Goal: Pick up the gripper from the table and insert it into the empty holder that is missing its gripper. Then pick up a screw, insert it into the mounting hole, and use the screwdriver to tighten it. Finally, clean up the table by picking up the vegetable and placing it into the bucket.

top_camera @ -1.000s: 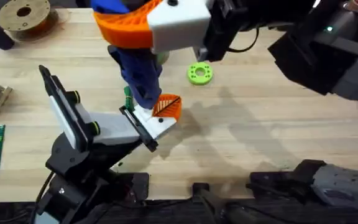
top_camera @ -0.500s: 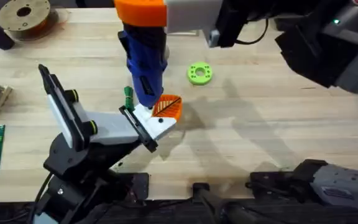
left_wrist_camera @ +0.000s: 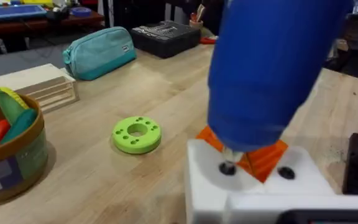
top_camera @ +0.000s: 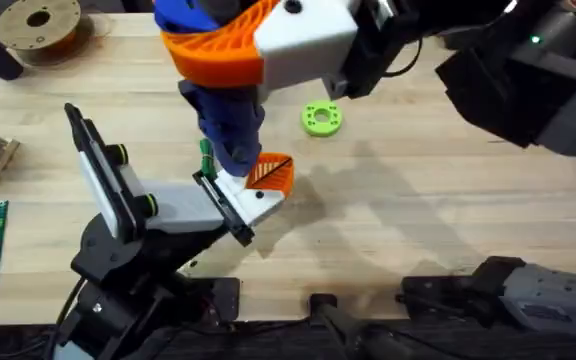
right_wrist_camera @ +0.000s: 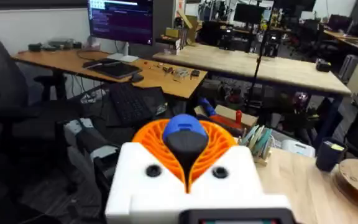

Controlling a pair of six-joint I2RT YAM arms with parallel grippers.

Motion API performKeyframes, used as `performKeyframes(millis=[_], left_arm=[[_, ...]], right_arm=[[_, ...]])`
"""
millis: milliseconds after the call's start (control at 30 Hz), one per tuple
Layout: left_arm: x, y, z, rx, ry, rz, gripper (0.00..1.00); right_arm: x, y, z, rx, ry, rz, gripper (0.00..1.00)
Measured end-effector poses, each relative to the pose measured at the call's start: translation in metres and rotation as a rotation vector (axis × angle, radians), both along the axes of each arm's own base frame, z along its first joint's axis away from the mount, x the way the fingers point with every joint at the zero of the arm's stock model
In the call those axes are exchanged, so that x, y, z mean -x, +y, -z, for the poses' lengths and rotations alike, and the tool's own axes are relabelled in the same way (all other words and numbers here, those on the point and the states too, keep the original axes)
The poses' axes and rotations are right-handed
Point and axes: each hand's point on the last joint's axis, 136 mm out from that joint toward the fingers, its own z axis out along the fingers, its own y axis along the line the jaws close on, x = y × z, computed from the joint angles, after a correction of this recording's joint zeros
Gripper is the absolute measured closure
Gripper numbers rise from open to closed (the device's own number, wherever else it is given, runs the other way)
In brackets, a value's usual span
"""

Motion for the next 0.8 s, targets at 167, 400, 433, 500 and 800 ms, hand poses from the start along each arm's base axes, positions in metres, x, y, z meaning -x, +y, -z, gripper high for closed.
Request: performKeyframes(millis=[167, 400, 433, 500, 800], left_arm=[[0.000, 0.000, 0.002, 0.014, 0.028, -0.001, 0.992], [-0.001, 0.000, 0.011, 0.022, 0.078, -0.007, 0.992], [-0.001, 0.000, 0.012, 0.020, 0.080, -0.007, 0.992], [-0.001, 0.000, 0.013, 0.018, 0.080, -0.006, 0.993], [-0.002, 0.000, 0.011, 0.023, 0.073, -0.010, 0.992]], right_arm=[[-0.010, 0.005, 0.003, 0.005, 0.030, 0.045, 0.978], [-0.009, 0.024, 0.012, 0.024, 0.064, 0.023, 0.978], [-0.006, 0.028, 0.013, 0.030, 0.071, 0.015, 0.978], [-0.003, 0.035, 0.014, 0.038, 0.081, 0.008, 0.978], [-0.003, 0.041, 0.012, 0.022, 0.069, 0.007, 0.978]])
